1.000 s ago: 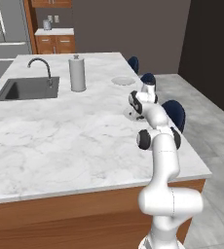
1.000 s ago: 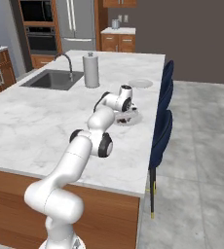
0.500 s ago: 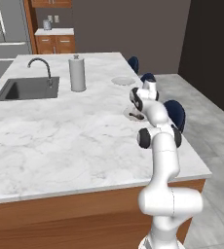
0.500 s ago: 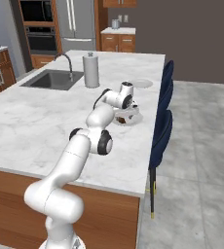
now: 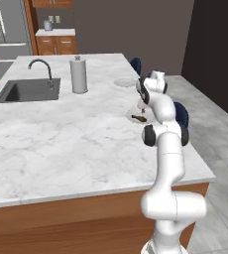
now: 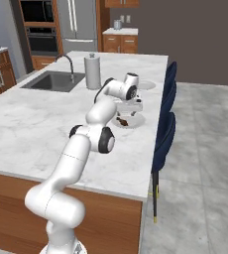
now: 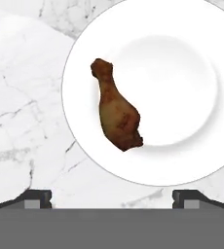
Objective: Take the chicken drumsticks from the pan and place one on each plate on the dining counter.
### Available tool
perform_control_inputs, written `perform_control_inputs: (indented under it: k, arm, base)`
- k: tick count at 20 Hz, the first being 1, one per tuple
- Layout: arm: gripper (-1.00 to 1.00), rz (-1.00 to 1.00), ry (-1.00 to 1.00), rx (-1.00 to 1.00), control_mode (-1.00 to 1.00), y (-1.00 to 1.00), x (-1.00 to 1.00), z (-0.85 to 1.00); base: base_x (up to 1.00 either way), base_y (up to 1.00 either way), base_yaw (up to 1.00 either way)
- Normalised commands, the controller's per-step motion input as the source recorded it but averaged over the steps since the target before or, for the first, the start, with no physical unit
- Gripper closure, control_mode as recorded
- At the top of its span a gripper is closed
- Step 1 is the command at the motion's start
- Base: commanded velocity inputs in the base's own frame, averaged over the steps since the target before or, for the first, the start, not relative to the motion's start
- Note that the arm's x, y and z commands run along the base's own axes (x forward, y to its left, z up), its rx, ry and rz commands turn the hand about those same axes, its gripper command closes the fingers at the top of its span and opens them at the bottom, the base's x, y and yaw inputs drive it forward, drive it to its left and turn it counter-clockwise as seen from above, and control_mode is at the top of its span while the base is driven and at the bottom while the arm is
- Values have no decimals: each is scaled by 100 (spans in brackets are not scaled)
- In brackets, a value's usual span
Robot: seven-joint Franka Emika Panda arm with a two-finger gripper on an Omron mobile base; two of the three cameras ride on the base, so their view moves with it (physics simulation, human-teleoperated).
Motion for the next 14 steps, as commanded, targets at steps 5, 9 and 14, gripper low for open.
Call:
perform_control_inputs:
  k: [5,9,14]
  arm:
    - [-100,-30,-2,2,-100,18,-100,0]
    - [-100,-39,-2,0,-100,36,-100,-3]
    - [-100,-42,-10,0,-100,44,-100,-13]
  base:
    - [0,0,0]
    - [0,0,0]
    - [0,0,0]
